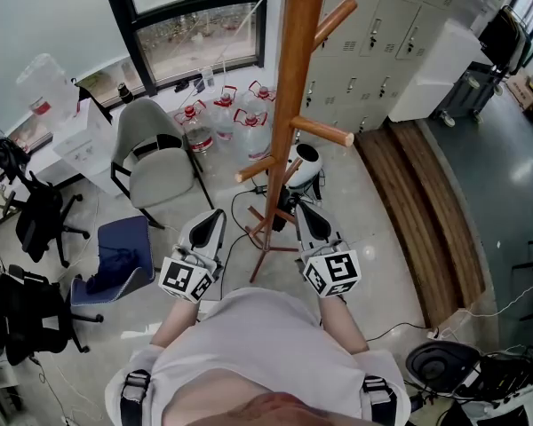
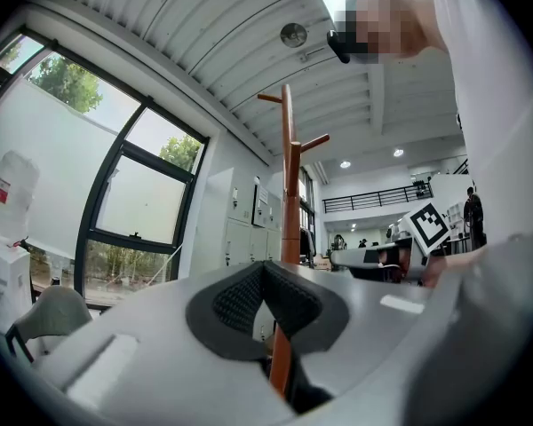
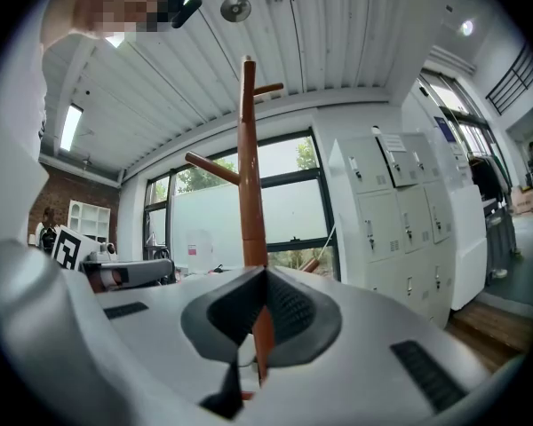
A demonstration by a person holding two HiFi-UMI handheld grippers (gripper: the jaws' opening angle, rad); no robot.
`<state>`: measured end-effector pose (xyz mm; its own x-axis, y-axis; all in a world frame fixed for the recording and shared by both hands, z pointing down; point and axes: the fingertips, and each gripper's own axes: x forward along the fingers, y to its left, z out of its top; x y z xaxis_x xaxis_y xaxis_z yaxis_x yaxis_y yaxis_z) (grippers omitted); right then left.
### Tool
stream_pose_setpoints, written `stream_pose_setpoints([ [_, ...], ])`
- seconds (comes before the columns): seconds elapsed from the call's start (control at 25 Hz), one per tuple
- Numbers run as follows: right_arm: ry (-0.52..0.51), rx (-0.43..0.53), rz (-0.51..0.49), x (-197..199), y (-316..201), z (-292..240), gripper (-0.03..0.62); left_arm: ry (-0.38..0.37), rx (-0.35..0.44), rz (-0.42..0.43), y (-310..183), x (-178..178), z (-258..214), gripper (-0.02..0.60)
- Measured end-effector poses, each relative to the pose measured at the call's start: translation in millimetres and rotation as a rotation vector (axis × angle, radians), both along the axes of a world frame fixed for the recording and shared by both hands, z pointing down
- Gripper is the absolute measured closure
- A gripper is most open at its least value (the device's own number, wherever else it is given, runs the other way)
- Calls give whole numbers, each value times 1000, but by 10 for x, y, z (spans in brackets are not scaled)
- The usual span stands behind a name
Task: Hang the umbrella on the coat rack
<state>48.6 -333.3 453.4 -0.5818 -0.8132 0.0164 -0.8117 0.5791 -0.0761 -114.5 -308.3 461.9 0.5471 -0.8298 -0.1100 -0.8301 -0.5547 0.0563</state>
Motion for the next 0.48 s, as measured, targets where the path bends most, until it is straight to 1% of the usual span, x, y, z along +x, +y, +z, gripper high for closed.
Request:
stream_pose_setpoints([
  [0.48, 13, -8, -10, -14, 8, 48, 586, 19, -15, -9, -5, -9, 33, 571],
])
